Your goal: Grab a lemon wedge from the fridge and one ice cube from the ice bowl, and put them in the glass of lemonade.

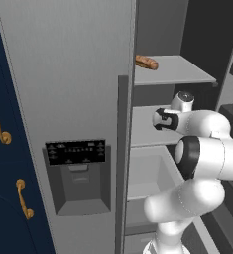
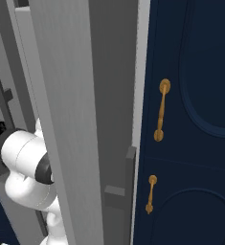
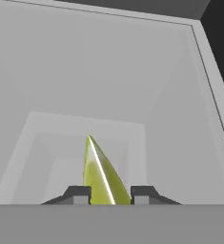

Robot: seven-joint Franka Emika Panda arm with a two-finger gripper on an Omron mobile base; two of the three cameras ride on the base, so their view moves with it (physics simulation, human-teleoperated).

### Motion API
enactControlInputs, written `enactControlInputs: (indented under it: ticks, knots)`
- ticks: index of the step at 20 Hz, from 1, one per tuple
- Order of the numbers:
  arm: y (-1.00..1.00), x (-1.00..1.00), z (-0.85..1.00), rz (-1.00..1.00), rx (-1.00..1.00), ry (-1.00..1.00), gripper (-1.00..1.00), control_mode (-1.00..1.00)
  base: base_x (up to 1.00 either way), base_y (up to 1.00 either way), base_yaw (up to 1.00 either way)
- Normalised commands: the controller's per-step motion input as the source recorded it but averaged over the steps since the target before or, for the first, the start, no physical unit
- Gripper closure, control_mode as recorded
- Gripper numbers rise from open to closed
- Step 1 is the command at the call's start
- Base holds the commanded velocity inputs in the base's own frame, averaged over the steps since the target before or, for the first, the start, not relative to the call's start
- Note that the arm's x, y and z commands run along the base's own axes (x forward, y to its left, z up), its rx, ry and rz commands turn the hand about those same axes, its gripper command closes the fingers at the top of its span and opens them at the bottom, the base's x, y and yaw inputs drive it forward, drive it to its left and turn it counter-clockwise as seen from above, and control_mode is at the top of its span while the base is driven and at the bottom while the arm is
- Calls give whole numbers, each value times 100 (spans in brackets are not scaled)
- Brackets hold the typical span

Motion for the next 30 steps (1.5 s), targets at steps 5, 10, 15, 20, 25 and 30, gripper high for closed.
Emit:
enactControlInputs:
  ticks: [5,10,15,20,25,30]
  knots:
    - [17,-50,12,0,-1,-20,100,-100,0,0,0]
    - [66,-95,89,0,-13,-50,100,-100,0,0,0]
    - [29,-100,100,2,-3,4,100,-100,0,0,0]
    - [26,-100,94,7,-2,31,100,-100,0,0,0]
    - [29,-89,-10,12,-8,39,100,-100,0,0,0]
    - [15,-39,-9,8,-3,6,100,100,-60,30,26]
